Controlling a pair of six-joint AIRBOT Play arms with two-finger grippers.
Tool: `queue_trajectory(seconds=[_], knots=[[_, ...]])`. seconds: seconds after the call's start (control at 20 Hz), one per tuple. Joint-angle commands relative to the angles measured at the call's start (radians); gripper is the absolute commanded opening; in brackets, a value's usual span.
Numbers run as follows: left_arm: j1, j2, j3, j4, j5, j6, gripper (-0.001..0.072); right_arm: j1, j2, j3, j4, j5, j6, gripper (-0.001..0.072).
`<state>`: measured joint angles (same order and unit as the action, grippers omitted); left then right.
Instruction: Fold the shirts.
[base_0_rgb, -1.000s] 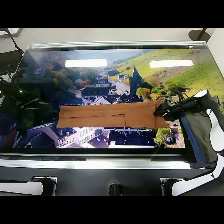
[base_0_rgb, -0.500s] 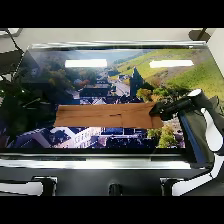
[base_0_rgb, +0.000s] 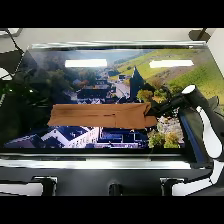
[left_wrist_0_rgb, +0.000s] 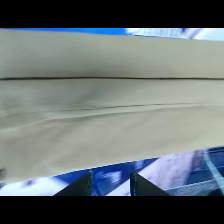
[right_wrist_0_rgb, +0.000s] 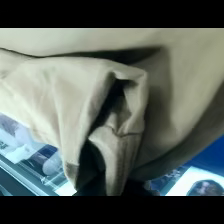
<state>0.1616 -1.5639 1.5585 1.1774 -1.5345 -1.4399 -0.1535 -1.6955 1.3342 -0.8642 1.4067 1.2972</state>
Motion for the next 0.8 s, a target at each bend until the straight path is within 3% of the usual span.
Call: queue_trajectory(seconds=[0.0, 0.05, 0.15, 0.4, 0.75], knots=[[-0.092, -0.003, -0.052, -0.101, 0.111, 0.003, 0.0244, 0.004, 0.082, 0.0, -0.012, 0.008, 0.07, 0.0036], [-0.131, -0.009, -0.078, -0.148, 0.163, 0.004, 0.0108, 0.004, 0.106, 0.0, -0.011, 0.014, 0.092, 0.0036], [-0.234, -0.03, -0.132, -0.241, 0.272, 0.003, 0.0033, 0.004, 0.153, 0.0, -0.011, 0.056, 0.124, 0.0036], [-0.529, -0.133, -0.169, -0.404, 0.518, -0.001, 0.0031, 0.004, 0.308, 0.0, -0.011, 0.111, 0.131, 0.0036], [-0.76, -0.334, -0.141, -0.721, 0.581, 0.001, 0.0031, 0.004, 0.586, 0.001, -0.012, 0.196, 0.18, 0.0036]])
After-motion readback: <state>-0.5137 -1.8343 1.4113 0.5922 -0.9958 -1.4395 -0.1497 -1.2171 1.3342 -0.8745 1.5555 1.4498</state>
